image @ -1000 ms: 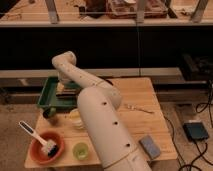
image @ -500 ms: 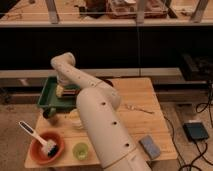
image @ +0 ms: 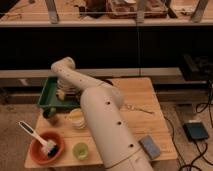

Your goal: Place eraser in table surface

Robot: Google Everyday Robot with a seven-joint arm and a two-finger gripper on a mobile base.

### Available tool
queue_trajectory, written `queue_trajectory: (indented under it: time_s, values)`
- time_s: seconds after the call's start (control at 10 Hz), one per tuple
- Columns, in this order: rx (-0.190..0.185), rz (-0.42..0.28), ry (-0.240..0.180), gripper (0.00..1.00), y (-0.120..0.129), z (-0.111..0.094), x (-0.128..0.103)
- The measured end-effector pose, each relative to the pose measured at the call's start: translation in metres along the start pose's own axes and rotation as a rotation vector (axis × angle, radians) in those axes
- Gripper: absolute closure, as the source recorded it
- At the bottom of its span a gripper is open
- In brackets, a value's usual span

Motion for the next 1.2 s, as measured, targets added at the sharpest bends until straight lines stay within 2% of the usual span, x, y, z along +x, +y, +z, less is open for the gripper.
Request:
queue_trajectory:
  time_s: [0.3,0.5,0.6,0.8,0.9,1.1,1.2]
  values:
    - [-0.005,-0.004,0.021,0.82,-0.002,-0.01,0.006]
    - [-0.011,0.001,0.038,0.97,0.001,-0.028,0.012]
    - [-0.015,0.003,0.047,1.0,0.002,-0.044,0.016]
    - [-0.019,0.006,0.071,1.0,0.0,-0.087,0.025]
    - [-0.024,0.013,0.079,1.0,0.005,-0.111,0.022]
    - [-0.022,0.034,0.091,1.0,0.01,-0.143,0.006]
    - [-0.022,0.062,0.105,1.0,0.017,-0.159,-0.018]
